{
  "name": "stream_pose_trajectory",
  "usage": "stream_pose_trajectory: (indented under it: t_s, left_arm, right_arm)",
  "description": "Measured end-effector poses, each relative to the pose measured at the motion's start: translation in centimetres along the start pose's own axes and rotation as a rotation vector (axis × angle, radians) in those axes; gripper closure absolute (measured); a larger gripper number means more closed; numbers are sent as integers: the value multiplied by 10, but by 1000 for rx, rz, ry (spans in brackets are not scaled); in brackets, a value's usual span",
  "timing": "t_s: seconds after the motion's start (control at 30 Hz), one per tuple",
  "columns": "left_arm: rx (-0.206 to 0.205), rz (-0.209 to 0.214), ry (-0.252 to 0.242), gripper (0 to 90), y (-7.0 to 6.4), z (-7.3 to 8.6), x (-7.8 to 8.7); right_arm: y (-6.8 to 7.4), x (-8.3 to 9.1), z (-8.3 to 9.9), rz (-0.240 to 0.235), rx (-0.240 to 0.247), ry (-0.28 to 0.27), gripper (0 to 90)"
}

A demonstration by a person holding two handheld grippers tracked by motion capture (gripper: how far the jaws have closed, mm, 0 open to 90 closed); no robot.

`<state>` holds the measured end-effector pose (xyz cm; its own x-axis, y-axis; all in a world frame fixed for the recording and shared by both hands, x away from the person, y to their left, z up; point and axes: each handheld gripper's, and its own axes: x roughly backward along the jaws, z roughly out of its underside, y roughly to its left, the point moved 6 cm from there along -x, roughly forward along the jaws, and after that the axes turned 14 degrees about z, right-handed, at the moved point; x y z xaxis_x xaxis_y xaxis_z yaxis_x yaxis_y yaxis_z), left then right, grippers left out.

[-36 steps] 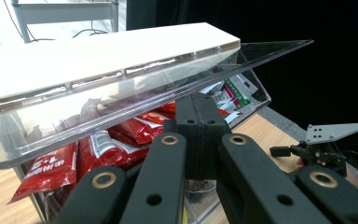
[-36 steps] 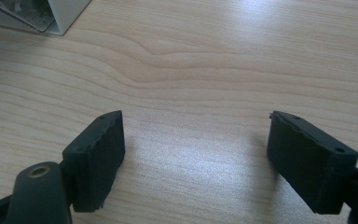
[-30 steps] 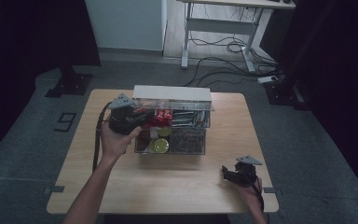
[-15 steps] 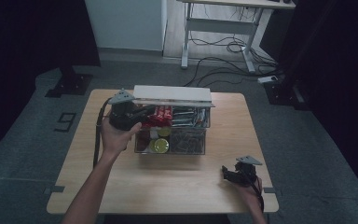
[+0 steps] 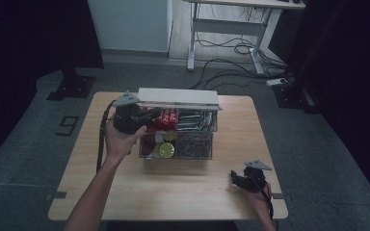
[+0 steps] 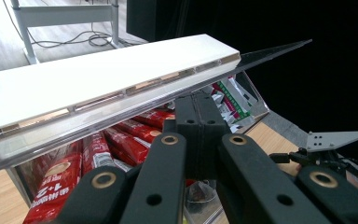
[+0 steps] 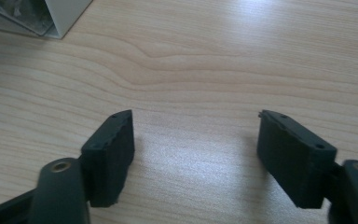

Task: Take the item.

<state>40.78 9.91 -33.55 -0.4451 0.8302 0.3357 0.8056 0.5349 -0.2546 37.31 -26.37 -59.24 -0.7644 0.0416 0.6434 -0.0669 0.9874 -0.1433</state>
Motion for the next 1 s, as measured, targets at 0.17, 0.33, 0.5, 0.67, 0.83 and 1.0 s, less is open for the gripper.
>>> stream_pose_trajectory:
  t_s: [0.17,0.33,0.5,0.67,0.83,1.0]
  left_arm:
    - [-5,13,-7,900,1,-2,-1]
    - [-10,10,-2,900,0,-2,-1]
    - [-7,6,-2,900,0,-2,-2]
    - [-7,4,-1,900,0,-2,-2]
    - [-6,7,-2,900,0,-1,-2]
    - [-4,9,-4,900,0,-1,-2]
  right_arm:
    - [-2,8,-9,-16,-22,-31,301]
    - [-2,22,-26,-46,-49,-85,319]
    - [4,38,-45,-77,-76,-145,332]
    - [11,50,-58,-125,-73,-184,387]
    - [15,61,-71,-167,-84,-216,415]
    - [20,71,-85,-188,-83,-249,436]
